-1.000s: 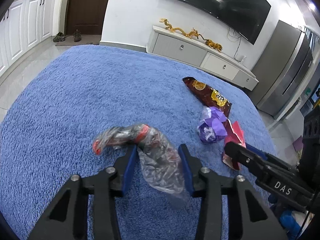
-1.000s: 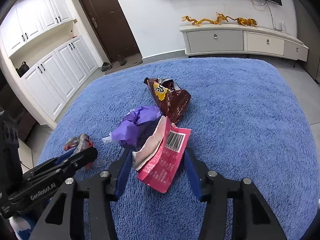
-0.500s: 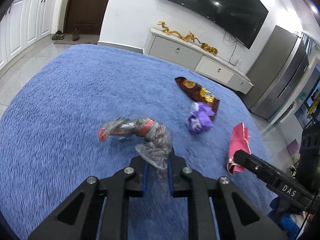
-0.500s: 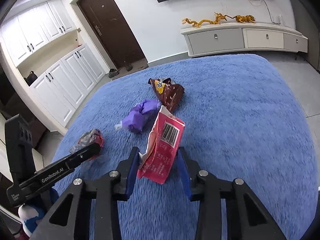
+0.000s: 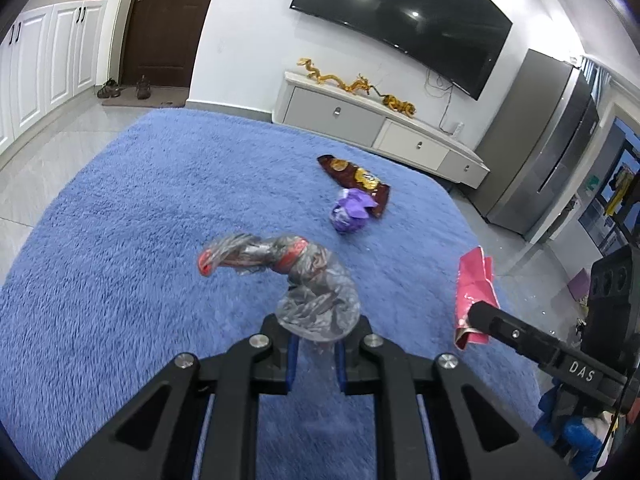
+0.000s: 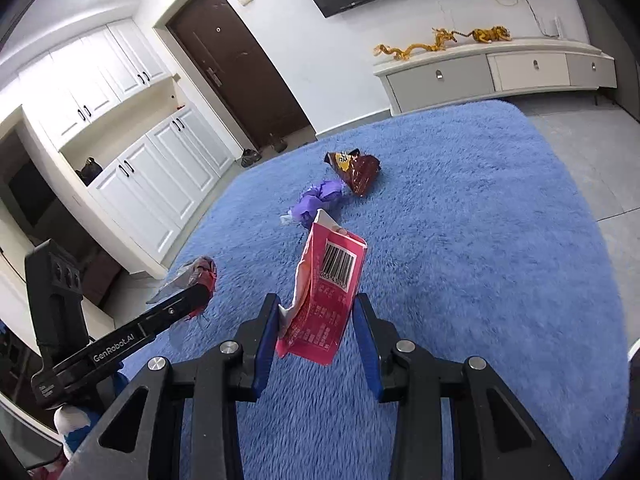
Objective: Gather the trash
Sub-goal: 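Carry both items over the trash bin and open both tools to drop them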
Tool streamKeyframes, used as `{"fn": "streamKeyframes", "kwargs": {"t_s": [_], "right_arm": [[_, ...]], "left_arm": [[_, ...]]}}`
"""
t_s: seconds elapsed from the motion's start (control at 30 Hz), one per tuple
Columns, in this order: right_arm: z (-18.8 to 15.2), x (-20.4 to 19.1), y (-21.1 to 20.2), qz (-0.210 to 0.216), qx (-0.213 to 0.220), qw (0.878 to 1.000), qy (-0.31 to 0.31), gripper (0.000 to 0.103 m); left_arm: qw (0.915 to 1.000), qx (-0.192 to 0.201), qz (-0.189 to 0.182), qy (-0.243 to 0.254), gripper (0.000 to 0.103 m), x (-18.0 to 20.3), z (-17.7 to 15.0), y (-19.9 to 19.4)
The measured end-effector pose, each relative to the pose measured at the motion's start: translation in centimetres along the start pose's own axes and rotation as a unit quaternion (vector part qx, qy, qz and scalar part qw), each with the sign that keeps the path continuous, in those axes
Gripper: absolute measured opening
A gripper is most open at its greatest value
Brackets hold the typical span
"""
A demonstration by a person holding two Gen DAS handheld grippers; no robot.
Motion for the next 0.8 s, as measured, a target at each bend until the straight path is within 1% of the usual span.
{"fn": "streamKeyframes", "kwargs": {"t_s": [0.17, 0.4, 0.6, 0.8], "right_arm": [[-0.5, 0.6, -3.0, -0.011, 0.018, 1.000, -0.001, 0.035], [-1.1, 3.3, -7.9, -0.038, 0.053, 0.998, 0.014, 0.035], [-1.9, 6.9, -12.5, -0.072, 0.083, 0.993, 0.044, 0.035], [-3.5, 12.4, -17.0, -0.115, 0.110, 0.983, 0.094, 0.035]], "left_arm": [[0.9999, 0.002, -0.012, 0.009, 0.013, 2.0, -0.9, -1.2], [0.9980, 0.003, -0.046, 0.043, 0.013, 6.8, -1.2, -1.8], [0.9942, -0.003, -0.073, 0.079, 0.013, 11.6, -1.7, -1.3], [0.9864, -0.018, -0.102, 0.128, 0.013, 17.2, -2.7, -0.1]]}}
Point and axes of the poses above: each gripper's, at about its wrist camera, not at the fingertips, and y roughly the way its jaws point, x to its right, z to its top, the point moved 6 cm from there along y, roughly the way its jaws point, and after that the axes turned 5 degrees about y, right-handed, at the moved point
